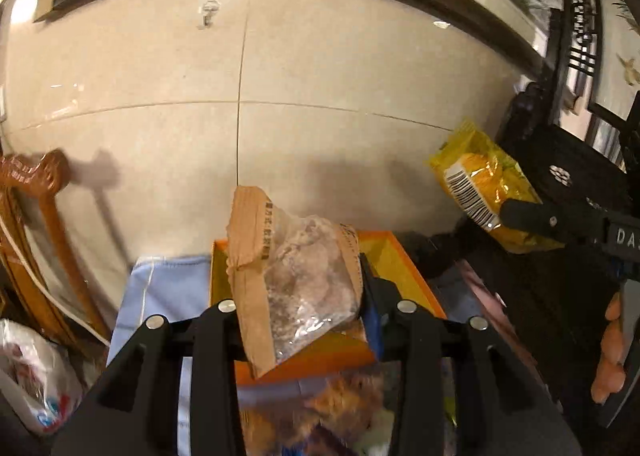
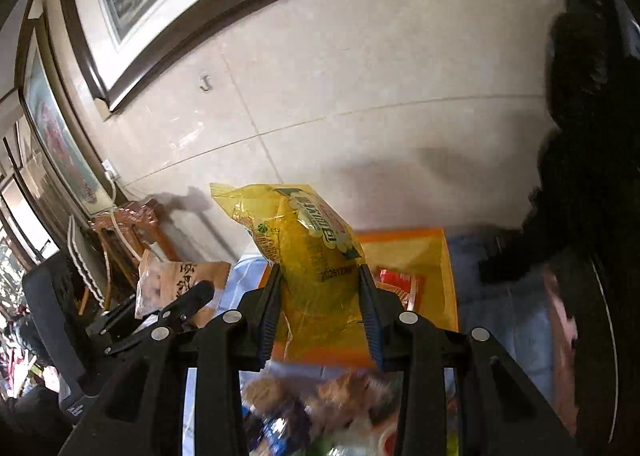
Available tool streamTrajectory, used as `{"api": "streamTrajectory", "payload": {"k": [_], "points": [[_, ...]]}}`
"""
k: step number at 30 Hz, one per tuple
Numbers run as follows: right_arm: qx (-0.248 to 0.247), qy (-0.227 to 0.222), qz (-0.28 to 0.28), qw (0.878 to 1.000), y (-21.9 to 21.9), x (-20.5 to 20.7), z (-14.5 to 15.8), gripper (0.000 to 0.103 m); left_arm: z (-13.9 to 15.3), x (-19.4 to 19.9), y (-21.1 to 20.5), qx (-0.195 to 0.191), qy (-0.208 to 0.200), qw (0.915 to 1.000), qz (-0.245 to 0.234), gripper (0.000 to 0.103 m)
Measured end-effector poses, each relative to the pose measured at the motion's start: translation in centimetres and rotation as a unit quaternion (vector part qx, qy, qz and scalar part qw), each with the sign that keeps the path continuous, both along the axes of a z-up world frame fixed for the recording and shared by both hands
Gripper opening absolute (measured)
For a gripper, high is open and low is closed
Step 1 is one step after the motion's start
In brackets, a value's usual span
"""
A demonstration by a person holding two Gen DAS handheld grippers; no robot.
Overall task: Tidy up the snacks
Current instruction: 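Carry both held bags over the orange box and release them inside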
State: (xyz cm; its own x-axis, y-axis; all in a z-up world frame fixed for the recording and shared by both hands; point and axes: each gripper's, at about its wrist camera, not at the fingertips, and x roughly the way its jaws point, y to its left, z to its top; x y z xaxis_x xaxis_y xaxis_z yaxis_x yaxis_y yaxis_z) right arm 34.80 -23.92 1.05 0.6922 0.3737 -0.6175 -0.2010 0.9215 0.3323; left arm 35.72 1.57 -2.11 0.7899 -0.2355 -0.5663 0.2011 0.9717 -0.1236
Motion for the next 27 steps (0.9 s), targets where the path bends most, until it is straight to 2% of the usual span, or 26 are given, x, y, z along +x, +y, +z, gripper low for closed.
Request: {"api": "streamTrajectory", "payload": {"k": [4, 5, 6, 7, 9, 11, 14, 19, 24, 27], "points": [[-0.006, 0.010, -0.001, 1.000, 0.2, 3.8, -1.5, 0.037, -0.6, 4.7, -0.9, 0.008, 0.012, 0.9997, 0.018, 0.037], [-0.005, 0.019, 0.005, 1.000, 0.3, 5.0, -2.2, 0.039, -1.2, 6.0, -1.0, 0.010, 0.019, 0.9995, 0.022, 0.048], [-0.006, 0.031, 0.010, 0.999, 0.4, 6.0, -3.1, 0.043, -2.0, 7.0, -1.0, 0.011, 0.028, 0.9992, 0.026, 0.065], [-0.018, 0.047, 0.006, 0.999, 0.5, 7.2, -4.4, 0.060, -3.1, 8.3, -0.9, 0.020, 0.043, 0.9981, 0.040, 0.099], [-0.056, 0.064, -0.019, 0.996, 0.5, 8.1, -6.3, 0.075, -5.0, 9.1, -0.4, 0.038, 0.058, 0.9960, 0.057, 0.099], [-0.064, 0.083, -0.021, 0.994, 0.1, 8.2, -8.3, 0.075, -6.5, 9.3, 0.2, 0.042, 0.076, 0.9942, 0.063, 0.099], [-0.064, 0.096, -0.026, 0.993, -0.6, 7.1, -10.4, 0.075, -8.3, 8.2, 1.4, 0.047, 0.081, 0.9934, 0.066, 0.099], [-0.074, 0.113, -0.023, 0.991, -0.8, 3.9, -13.0, 0.075, -10.7, 5.4, 4.4, 0.022, 0.112, 0.9907, 0.074, 0.099], [-0.079, 0.133, -0.019, 0.988, -0.8, -0.4, -15.1, 0.075, -13.2, -0.1, 6.4, 0.029, 0.139, 0.9877, 0.066, 0.099], [-0.088, 0.150, -0.015, 0.985, -0.5, -3.9, -17.4, 0.075, -15.0, -3.6, 6.3, 0.035, 0.146, 0.9878, 0.041, 0.099]]}}
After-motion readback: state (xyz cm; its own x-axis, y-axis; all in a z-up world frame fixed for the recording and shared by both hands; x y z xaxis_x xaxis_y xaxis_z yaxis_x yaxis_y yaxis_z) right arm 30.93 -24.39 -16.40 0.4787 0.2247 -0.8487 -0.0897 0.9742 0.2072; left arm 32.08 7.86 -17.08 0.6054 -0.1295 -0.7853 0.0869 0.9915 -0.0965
